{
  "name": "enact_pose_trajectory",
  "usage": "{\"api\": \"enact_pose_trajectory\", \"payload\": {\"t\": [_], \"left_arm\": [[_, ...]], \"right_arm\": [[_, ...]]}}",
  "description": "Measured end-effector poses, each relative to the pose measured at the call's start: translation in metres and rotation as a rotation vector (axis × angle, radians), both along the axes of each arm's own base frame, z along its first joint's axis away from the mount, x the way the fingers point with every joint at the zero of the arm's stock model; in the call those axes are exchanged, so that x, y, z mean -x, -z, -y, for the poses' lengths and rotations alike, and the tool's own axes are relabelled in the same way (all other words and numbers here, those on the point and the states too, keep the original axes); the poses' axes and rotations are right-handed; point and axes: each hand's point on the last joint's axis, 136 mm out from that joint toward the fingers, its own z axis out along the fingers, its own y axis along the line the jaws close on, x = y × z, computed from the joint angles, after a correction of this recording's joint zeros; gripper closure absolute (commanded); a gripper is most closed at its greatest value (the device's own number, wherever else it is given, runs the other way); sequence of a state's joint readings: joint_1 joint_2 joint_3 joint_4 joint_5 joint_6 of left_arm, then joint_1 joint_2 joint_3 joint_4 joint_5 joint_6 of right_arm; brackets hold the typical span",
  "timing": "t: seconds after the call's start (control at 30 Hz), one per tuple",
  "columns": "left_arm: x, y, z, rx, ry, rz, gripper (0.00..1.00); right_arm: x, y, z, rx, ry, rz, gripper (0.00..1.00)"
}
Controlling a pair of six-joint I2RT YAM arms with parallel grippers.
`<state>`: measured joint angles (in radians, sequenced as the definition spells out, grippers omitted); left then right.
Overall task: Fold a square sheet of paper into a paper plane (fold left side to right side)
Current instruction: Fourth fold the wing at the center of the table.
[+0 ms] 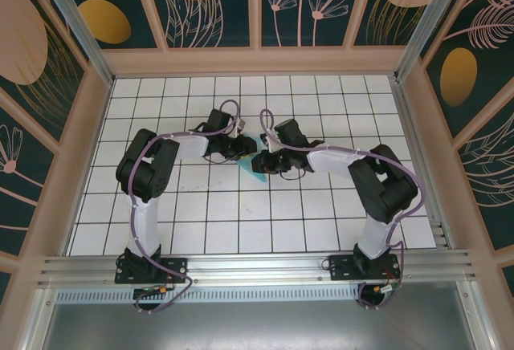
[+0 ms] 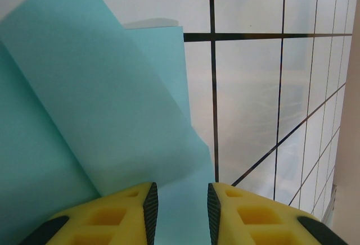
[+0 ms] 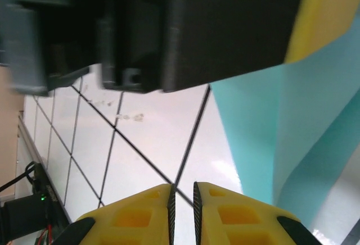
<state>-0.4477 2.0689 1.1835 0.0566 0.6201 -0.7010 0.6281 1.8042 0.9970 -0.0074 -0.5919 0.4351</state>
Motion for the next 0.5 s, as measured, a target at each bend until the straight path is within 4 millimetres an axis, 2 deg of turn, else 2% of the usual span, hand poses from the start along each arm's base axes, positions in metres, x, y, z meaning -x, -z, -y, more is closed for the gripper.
{"api": "enact_pose_trajectory", "payload": {"t": [0.2,0.5], "left_arm": [[0.000,0.000,0.000,0.000,0.000,0.000,0.67],[0.000,0.000,0.000,0.000,0.000,0.000,0.67]], "right_arm": [[-0.004,0.017,-0.001,0.043,0.000,-0.029,0.80],[-0.002,0.028,0.006,0.090,0.004,-0.040,0.80]]}}
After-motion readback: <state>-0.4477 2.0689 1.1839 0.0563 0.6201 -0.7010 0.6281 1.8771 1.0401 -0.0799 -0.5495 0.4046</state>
